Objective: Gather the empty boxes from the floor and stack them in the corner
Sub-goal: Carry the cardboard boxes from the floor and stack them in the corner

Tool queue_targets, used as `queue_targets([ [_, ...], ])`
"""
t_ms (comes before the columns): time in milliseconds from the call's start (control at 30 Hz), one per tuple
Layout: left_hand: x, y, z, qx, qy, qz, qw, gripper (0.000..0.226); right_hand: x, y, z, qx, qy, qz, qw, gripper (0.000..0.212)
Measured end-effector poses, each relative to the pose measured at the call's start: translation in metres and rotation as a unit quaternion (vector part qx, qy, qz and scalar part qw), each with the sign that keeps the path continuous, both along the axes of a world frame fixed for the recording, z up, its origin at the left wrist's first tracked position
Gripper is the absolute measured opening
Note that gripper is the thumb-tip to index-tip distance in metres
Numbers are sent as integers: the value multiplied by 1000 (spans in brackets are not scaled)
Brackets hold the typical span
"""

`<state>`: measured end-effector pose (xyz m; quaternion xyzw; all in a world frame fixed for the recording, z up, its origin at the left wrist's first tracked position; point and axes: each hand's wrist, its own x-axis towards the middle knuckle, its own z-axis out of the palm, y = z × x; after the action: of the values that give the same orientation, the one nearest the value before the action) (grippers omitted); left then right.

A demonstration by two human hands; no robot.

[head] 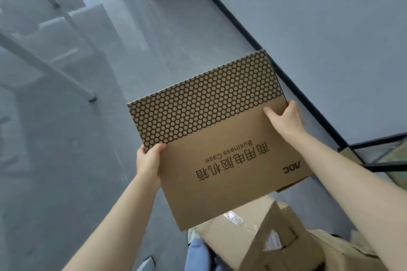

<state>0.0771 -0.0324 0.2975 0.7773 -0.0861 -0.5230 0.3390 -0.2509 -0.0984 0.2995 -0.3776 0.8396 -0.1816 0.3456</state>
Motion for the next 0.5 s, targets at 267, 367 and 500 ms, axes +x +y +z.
queue_targets([
  [267,25,48,127,-43,-13,-2,999,57,18,56,133,-32,10,13,999,77],
  [367,32,58,151,-57,-23,-15,998,65,22,71,156,-30,4,13,999,77],
  [500,41,60,173,-76,-33,-27,996,44,31,82,177,-34,-8,3,999,78],
])
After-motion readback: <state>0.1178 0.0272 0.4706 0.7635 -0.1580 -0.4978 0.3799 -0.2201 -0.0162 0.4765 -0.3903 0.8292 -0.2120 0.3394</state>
